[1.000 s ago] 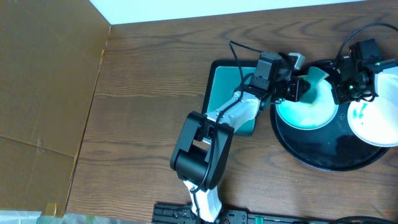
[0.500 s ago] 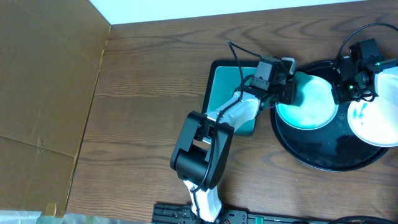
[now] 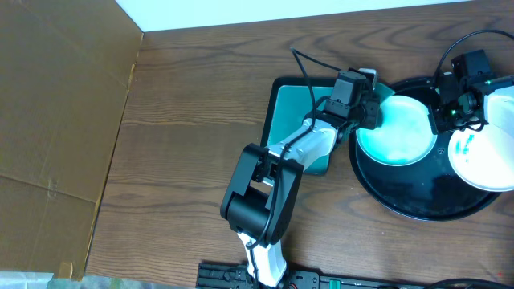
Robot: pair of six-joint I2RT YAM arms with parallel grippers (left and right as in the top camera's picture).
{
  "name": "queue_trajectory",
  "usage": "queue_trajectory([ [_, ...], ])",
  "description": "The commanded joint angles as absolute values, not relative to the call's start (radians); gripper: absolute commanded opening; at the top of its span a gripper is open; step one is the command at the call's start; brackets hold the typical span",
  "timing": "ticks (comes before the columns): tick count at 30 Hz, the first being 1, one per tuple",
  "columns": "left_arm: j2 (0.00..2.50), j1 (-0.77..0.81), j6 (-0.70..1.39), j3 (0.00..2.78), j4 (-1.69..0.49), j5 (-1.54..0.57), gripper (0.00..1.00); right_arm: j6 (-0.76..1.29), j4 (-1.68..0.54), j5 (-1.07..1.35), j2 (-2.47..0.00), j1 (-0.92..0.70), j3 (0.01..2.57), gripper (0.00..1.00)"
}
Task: Clean dirty plates on tray and stack at the side
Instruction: 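Return the sponge over the water tray with the left gripper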
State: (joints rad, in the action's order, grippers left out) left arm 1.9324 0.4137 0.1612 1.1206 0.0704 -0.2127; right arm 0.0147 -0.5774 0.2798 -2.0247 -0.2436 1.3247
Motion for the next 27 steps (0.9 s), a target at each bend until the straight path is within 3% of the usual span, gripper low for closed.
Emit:
queue_trajectory([
  [1, 1.951, 0.403, 0.209, 1.120, 0.099, -0.402, 0.07, 0.006, -0.580, 0.258, -2.048, -0.242, 1.314, 0.01],
  [13, 1.972, 0.448, 0.194, 1.120, 0.081, -0.444, 0.07, 0.006, -0.579, 0.258, -2.048, -0.242, 1.314, 0.01],
  [27, 2.023, 0.448, 0.124, 1.120, 0.086, 0.077, 0.07, 0.006, -0.579, 0.258, -2.048, -0.242, 1.314, 0.01],
])
